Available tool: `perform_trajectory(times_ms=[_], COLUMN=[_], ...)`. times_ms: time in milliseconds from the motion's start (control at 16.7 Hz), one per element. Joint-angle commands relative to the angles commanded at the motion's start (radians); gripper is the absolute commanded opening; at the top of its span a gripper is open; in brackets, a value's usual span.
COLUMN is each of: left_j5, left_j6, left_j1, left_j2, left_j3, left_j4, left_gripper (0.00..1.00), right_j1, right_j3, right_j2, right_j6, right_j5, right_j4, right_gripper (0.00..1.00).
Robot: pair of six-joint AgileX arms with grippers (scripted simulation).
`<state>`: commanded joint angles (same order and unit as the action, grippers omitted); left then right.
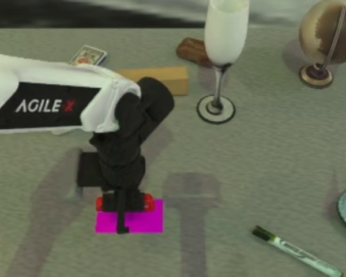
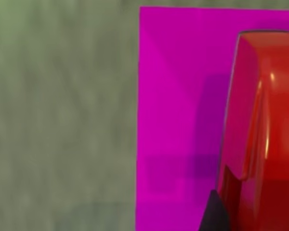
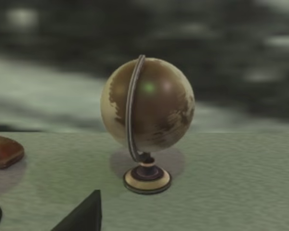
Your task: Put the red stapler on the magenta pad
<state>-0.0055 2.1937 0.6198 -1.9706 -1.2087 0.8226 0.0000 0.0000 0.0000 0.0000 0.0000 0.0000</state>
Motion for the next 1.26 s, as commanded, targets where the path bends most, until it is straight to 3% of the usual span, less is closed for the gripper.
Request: perform_trajectory(times_ms=[120, 900, 1260], left_j5=[0.000, 0.000, 0.000], left_j6=[0.000, 0.000, 0.000], left_j1=[0.000, 0.000, 0.000], left_j2=[0.000, 0.000, 0.000], left_j3=[0.000, 0.000, 0.000], left_j4=[0.000, 0.000, 0.000], left_gripper=[0.00, 0.98, 1.00], right_j1=[0.000, 0.000, 0.000], right_j3=[0.000, 0.000, 0.000], right_j2=[0.000, 0.000, 0.000], right_j6=[0.000, 0.000, 0.000], right_j5=[0.000, 0.000, 0.000], right_j4=[0.000, 0.000, 0.000], right_gripper=[1.00, 1.00, 1.00])
